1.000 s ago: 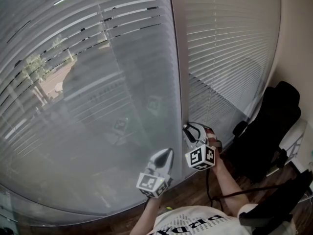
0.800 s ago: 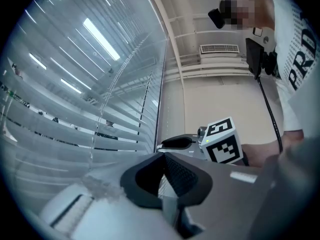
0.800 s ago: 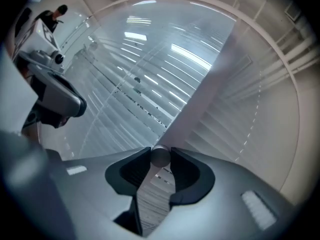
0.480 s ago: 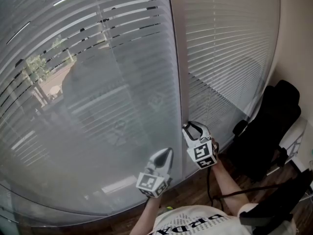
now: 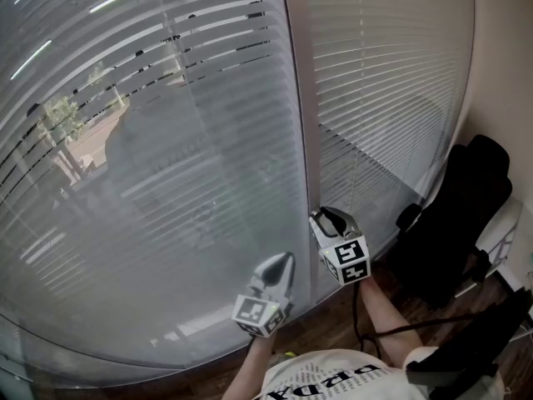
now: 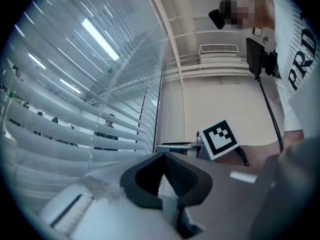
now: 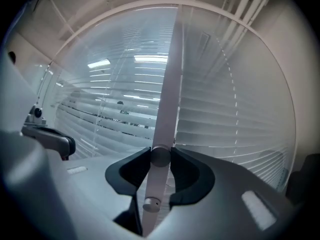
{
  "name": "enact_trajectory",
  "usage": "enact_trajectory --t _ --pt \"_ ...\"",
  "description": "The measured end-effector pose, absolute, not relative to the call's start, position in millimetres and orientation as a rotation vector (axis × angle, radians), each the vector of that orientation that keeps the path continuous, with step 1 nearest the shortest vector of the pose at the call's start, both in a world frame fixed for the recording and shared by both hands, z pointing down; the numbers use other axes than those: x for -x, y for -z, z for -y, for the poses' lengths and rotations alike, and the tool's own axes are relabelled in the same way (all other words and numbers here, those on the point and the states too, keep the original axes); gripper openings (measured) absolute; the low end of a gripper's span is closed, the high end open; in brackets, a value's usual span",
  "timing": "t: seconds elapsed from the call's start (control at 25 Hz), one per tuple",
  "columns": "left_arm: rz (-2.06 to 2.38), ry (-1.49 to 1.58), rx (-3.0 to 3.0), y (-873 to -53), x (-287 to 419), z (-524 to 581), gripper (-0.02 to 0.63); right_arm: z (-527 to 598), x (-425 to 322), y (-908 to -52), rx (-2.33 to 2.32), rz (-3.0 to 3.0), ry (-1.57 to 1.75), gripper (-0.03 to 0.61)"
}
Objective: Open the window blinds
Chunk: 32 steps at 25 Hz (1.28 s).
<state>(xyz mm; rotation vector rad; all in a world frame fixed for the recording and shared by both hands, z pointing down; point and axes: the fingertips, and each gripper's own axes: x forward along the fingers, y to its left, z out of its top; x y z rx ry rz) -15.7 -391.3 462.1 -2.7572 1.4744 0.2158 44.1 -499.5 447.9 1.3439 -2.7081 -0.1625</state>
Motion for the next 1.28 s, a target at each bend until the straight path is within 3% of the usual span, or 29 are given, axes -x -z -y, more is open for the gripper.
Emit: enact_trajectory --t 0.44,0.92,1.28 --pt "-1.482 -0.202 2.761 -459 15 390 -0.006 501 -46 -448 -1.367 2.797 -0.018 0.133" --pt "-1.478 -0.218 2.777 -463 12 391 -0.006 486 -37 -441 -1.162 2.393 0.734 0.155" --pt "-1.476 -0.212 2.777 -464 11 394 -0.006 492 -33 -448 -1.142 2.263 0.881 0.135"
